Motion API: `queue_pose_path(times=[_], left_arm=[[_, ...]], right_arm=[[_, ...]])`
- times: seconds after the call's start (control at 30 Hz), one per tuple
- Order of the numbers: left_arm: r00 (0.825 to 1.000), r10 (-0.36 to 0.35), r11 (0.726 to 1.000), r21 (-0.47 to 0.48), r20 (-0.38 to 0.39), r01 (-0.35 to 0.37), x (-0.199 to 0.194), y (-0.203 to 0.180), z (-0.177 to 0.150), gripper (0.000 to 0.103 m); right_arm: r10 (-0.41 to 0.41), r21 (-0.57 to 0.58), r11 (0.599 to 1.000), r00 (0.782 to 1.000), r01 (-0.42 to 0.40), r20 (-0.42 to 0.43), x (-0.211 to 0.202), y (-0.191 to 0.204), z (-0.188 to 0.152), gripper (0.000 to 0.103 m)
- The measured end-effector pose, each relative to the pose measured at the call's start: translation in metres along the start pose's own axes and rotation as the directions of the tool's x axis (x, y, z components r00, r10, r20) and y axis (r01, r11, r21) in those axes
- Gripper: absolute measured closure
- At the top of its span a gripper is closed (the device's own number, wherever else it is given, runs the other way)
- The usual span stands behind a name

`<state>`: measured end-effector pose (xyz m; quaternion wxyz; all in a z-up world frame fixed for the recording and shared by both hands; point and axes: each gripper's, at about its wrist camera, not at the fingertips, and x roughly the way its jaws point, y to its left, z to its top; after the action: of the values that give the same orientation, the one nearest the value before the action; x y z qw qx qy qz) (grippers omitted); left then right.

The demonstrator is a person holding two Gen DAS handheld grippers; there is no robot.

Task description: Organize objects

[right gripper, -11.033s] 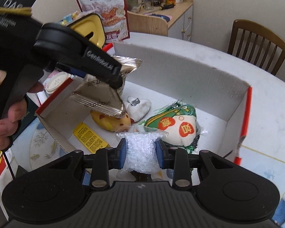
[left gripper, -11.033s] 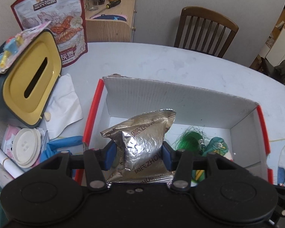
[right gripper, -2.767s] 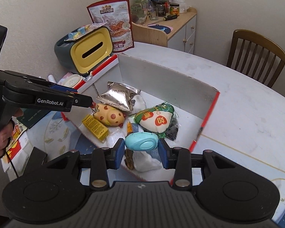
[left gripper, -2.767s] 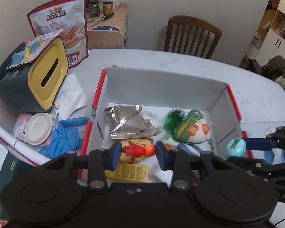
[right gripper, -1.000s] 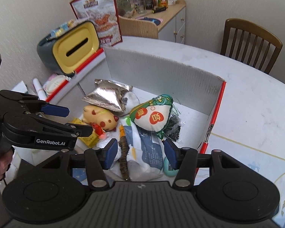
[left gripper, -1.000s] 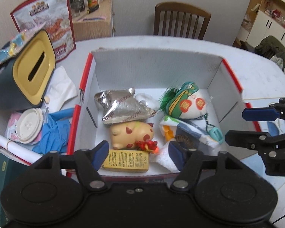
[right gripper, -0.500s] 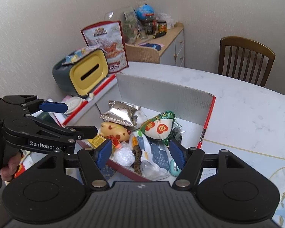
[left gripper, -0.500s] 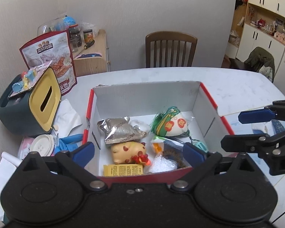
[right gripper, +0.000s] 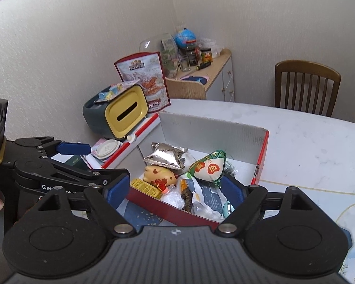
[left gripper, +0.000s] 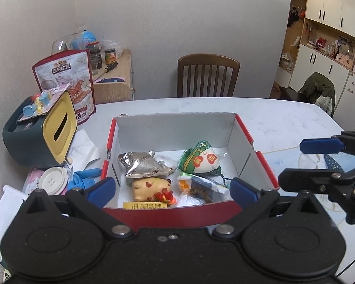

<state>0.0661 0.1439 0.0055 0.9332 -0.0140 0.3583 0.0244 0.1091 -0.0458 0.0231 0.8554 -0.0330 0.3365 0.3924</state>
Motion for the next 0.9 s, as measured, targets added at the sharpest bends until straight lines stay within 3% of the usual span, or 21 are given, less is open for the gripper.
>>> queue_pose_path(times=[0.27, 0.9], left_arm=[[1.0, 0.0, 1.0, 0.002, 0.014, 0.0, -0.013, -0.007, -0.009, 0.0], [1.0, 0.025, 1.0, 0.016, -0.003, -0.025, -0.014, -0.01, -0.024, 0.0]], right_arm=[[-0.024, -0.001, 1.0, 0.998, 0.024, 0.053, -0.018, 0.004, -0.013, 0.008], [-0.069, 0.083, 0.994, 0.996, 0.064, 0.05, -0.029, -0.007, -0.043, 0.008]])
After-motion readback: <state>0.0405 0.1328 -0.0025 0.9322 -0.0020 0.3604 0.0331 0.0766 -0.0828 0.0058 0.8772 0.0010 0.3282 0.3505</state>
